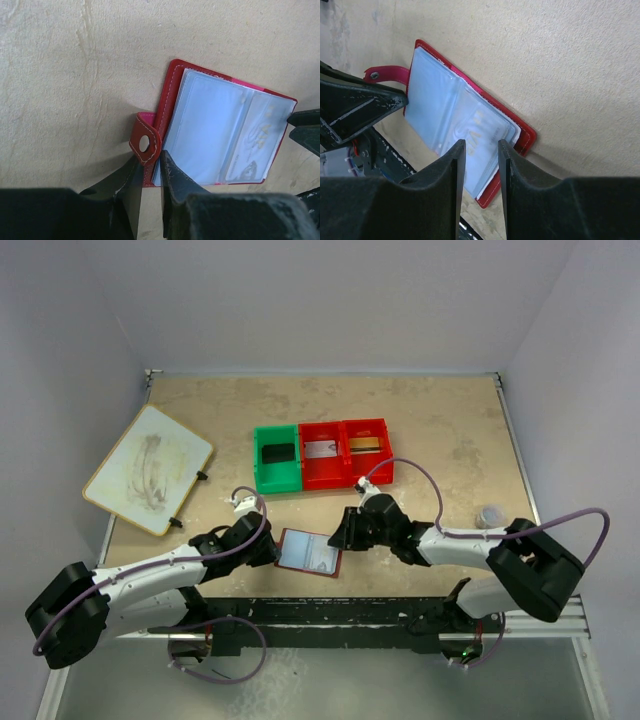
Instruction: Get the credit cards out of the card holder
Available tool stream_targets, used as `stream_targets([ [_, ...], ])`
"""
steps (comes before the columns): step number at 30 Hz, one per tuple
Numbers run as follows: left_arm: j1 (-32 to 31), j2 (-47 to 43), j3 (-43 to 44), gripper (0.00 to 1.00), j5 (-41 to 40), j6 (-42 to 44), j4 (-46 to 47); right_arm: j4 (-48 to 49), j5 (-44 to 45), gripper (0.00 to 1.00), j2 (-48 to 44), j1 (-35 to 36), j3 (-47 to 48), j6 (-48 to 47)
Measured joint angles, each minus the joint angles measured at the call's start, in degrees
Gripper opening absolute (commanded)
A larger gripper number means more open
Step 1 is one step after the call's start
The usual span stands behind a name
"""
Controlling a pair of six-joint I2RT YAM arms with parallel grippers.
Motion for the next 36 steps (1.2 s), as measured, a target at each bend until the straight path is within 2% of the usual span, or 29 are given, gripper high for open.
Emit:
stream_targets([
  [12,0.0,-0.2,0.0,0.14,0.3,0.4,-0.5,3.0,-0.2,0.36,2.2,0.0,-1.2,2.5],
  [24,0.0,0.0,0.0,0.11,0.5,1.2,-0.3,13.8,-0.2,0.35,2.7,0.0,-6.9,11.8],
  [36,0.0,0.5,0.0,0.1,1.1,1.3,0.2,17.7,-1.3,0.35,3.2,0.0,-6.7,14.3],
])
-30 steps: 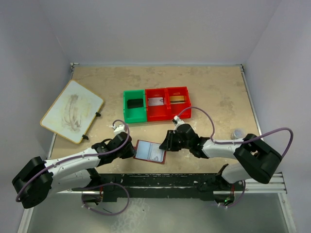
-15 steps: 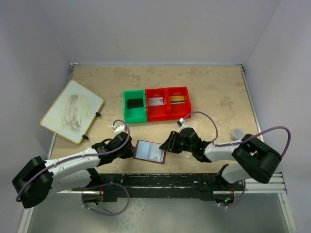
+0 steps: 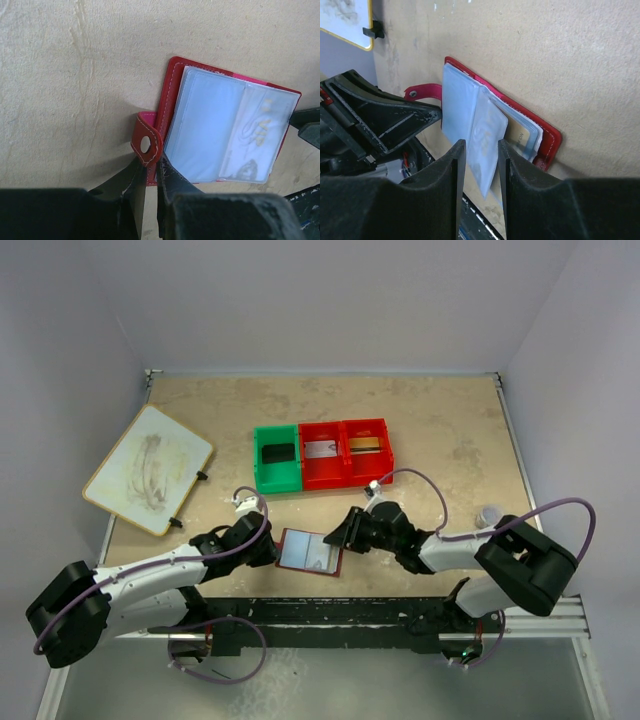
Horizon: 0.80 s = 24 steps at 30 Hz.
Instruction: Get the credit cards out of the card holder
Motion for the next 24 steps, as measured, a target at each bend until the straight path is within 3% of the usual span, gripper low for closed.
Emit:
stream_targets([
  [24,0.0,0.4,0.0,0.08,0.5,0.1,0.5,3.0,-3.9,0.34,0.4,0.9,3.9,0.0],
])
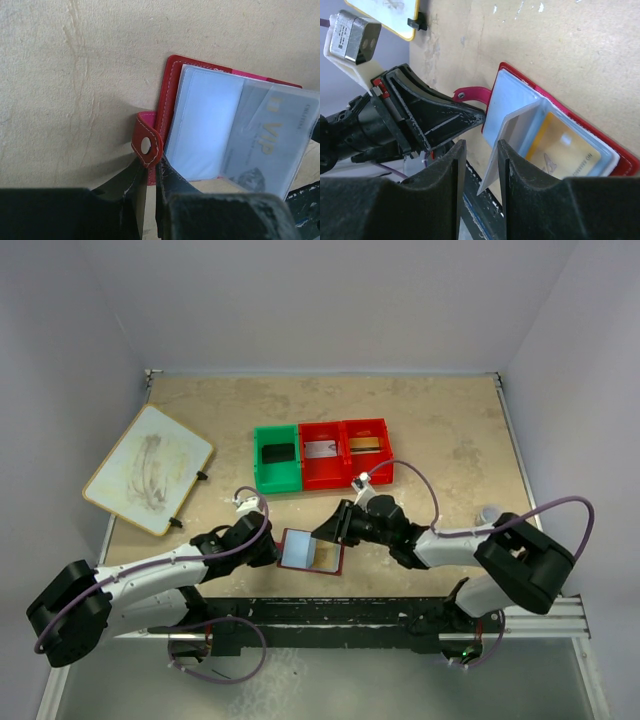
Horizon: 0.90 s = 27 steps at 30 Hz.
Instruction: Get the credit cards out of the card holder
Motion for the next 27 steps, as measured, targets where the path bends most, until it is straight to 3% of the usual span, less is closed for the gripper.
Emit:
stream_targets([
  [14,0.0,-0.9,0.0,0.08,0.1,0.0,-1.3,1.5,-3.2,0.35,11.1,1.4,6.4,-0.7],
  [27,0.0,-5.2,0.5,0.12,-2.8,-0.1,-6.7,-2.4,-4.5,0.48,11.5,1.9,10.1,-6.3],
])
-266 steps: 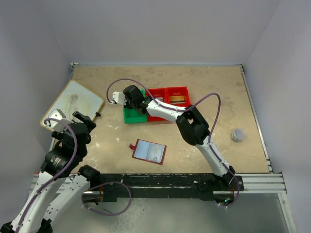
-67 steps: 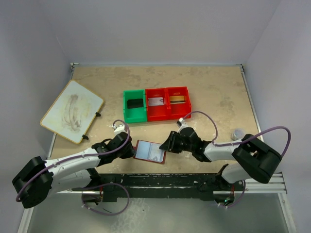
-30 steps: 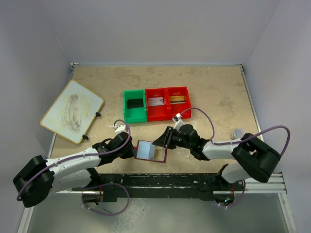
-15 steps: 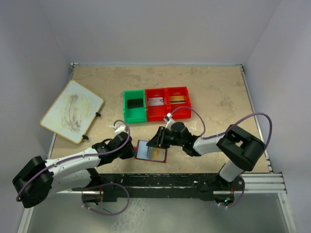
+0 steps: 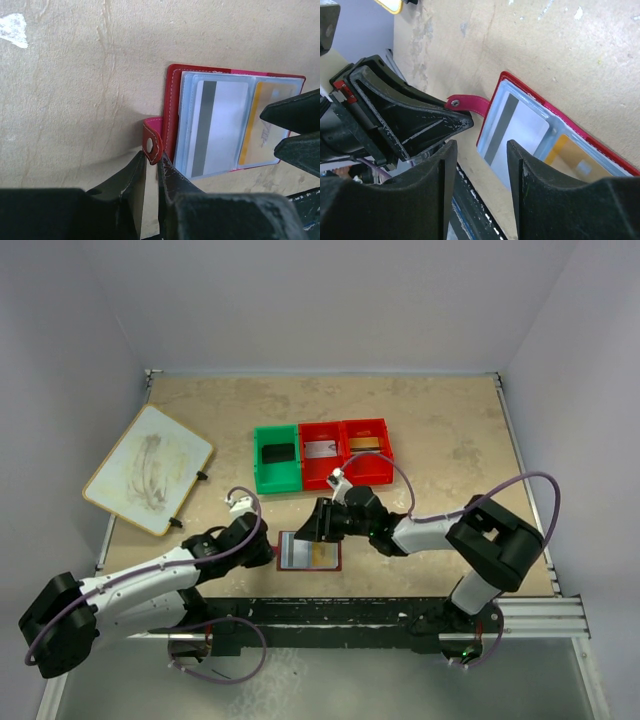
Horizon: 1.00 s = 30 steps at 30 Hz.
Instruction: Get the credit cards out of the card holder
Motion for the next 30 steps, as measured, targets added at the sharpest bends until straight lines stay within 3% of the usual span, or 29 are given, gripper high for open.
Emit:
stream_targets([
  [15,0.0,-2.1,1.7,0.18,-1.4,0.0,-2.4,-1.5,2.1,0.45,-7.5,0.0,-2.5,-1.9],
  [30,0.0,-2.5,2.7,0.25,2.1,1.5,1.9,4.1,1.5,0.39,-1.6,0.0,-6.9,1.8],
])
